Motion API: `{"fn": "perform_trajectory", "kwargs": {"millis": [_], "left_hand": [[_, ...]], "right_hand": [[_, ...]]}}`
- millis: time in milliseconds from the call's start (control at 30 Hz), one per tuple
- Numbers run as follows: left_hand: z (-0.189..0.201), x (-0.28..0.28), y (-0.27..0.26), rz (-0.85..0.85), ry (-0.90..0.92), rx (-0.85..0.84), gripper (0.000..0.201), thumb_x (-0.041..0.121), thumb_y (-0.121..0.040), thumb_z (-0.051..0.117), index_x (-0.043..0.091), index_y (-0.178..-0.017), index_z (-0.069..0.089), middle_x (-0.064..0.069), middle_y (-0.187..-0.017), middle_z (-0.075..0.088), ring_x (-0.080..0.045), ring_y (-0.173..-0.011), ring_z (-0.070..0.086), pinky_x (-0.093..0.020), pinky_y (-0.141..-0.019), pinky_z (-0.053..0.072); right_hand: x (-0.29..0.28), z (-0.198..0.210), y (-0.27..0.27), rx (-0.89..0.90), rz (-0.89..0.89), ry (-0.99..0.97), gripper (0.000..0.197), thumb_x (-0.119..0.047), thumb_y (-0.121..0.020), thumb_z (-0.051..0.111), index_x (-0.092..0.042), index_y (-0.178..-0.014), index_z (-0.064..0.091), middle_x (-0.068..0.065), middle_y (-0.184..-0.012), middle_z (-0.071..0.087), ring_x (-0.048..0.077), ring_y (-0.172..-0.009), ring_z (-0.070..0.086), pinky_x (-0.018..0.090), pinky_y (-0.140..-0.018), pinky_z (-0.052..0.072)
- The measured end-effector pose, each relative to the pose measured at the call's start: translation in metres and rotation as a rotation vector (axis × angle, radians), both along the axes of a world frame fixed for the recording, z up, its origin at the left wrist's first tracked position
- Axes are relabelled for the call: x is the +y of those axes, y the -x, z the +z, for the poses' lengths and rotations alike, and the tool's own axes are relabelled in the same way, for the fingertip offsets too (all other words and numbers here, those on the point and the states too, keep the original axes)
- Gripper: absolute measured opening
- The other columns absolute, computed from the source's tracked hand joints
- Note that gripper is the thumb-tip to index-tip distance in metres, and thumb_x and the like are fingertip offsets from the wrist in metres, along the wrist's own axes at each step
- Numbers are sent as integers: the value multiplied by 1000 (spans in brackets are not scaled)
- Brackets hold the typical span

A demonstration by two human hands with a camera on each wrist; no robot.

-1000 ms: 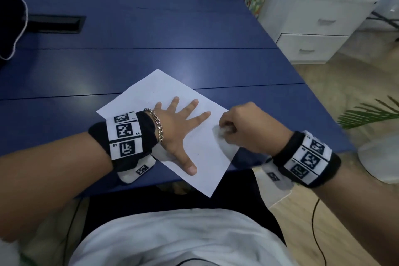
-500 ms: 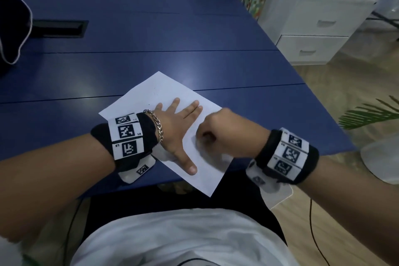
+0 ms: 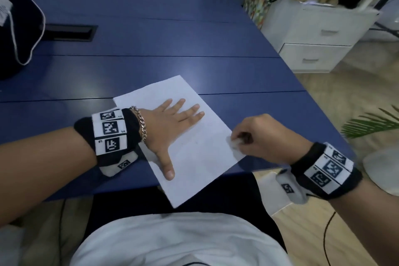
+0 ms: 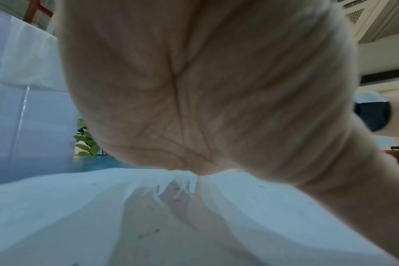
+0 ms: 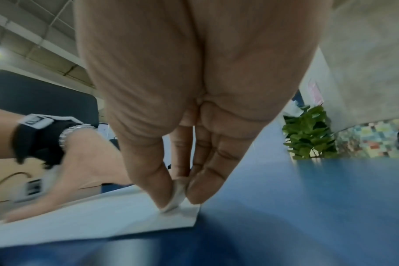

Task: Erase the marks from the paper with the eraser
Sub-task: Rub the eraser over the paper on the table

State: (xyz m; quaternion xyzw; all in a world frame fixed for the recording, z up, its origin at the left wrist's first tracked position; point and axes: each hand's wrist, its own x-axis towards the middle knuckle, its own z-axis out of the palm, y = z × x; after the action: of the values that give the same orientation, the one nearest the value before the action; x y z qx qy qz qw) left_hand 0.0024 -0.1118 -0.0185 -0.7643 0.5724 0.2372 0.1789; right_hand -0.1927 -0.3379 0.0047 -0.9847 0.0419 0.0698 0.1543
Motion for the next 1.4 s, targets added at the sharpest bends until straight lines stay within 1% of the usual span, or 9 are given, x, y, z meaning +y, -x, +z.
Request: {"fn": "perform_trajectory", "kwargs": {"millis": [133, 267, 433, 667, 833, 1000, 1133, 1300, 1400], "left_hand": [[13, 19, -20, 95, -53, -69, 181, 97, -39, 80, 35, -153, -46, -2, -160, -54, -36, -150, -46, -61, -125, -22], [20, 25, -23, 134, -81, 5, 168, 99, -49, 74, 40, -154, -43, 1, -160, -53, -35, -153, -40, -57, -128, -18], [12, -4, 0, 132, 96, 111, 143, 96, -69, 62, 38, -163, -29, 3, -168, -42, -35, -157, -33, -50, -127, -16], [-16, -28, 13, 200, 89, 77, 158, 105, -50, 65, 44, -162, -28, 4, -173, -34, -40, -161, -24, -64, -129, -6], [-21, -26, 12, 219, 97, 65, 160, 107, -45, 63, 45, -161, -29, 7, -172, -35, -37, -160, -26, -64, -127, -7], [-19, -27, 12, 219, 85, 64, 160, 107, -46, 64, 46, -160, -30, 9, -171, -36, -37, -160, -26, -63, -126, -7], [-19, -26, 13, 234, 94, 72, 160, 106, -46, 65, 47, -160, -30, 10, -171, -37, -35, -161, -27, -62, -127, -7], [-20, -26, 13, 224, 88, 63, 161, 110, -41, 58, 47, -159, -31, 11, -170, -37, -36, -161, -25, -63, -127, -6], [-18, -27, 14, 238, 79, 64, 161, 107, -43, 63, 47, -160, -30, 13, -170, -37, -33, -161, -27, -63, -127, -6]], "right_hand": [[18, -5, 25, 21, 80, -60, 10, -22, -87, 74, -32, -89, 72, -17, -84, 63, 4, -77, 61, 16, -69, 48], [23, 3, 28, 19, 126, -141, 9, -27, -91, 75, -33, -98, 78, -16, -88, 66, 3, -85, 63, 12, -71, 47], [8, 8, -17, -92, 62, -77, 15, -27, -90, 77, -33, -104, 80, -11, -93, 67, 6, -78, 65, 22, -73, 54], [16, -5, -62, -55, 16, 13, 12, -21, -88, 70, -20, -97, 78, -6, -80, 72, 14, -73, 64, 35, -70, 56], [21, 2, -47, 141, 196, -91, 10, -31, -86, 78, -34, -95, 82, -16, -85, 77, 0, -79, 68, 13, -70, 52], [2, -2, -62, -20, 37, -15, 15, -23, -84, 76, -24, -99, 81, -9, -83, 76, 9, -74, 69, 36, -75, 61], [17, 2, -43, 126, 195, -45, 14, -33, -85, 77, -31, -97, 82, -15, -83, 77, 2, -74, 68, 15, -70, 54], [-2, 1, -42, -24, 32, 9, 11, -23, -85, 74, -25, -92, 82, -9, -81, 76, 8, -72, 68, 33, -74, 61], [21, 1, -24, 52, 186, -17, 11, -30, -86, 75, -29, -94, 81, -13, -82, 75, 5, -72, 66, 20, -70, 55]]}}
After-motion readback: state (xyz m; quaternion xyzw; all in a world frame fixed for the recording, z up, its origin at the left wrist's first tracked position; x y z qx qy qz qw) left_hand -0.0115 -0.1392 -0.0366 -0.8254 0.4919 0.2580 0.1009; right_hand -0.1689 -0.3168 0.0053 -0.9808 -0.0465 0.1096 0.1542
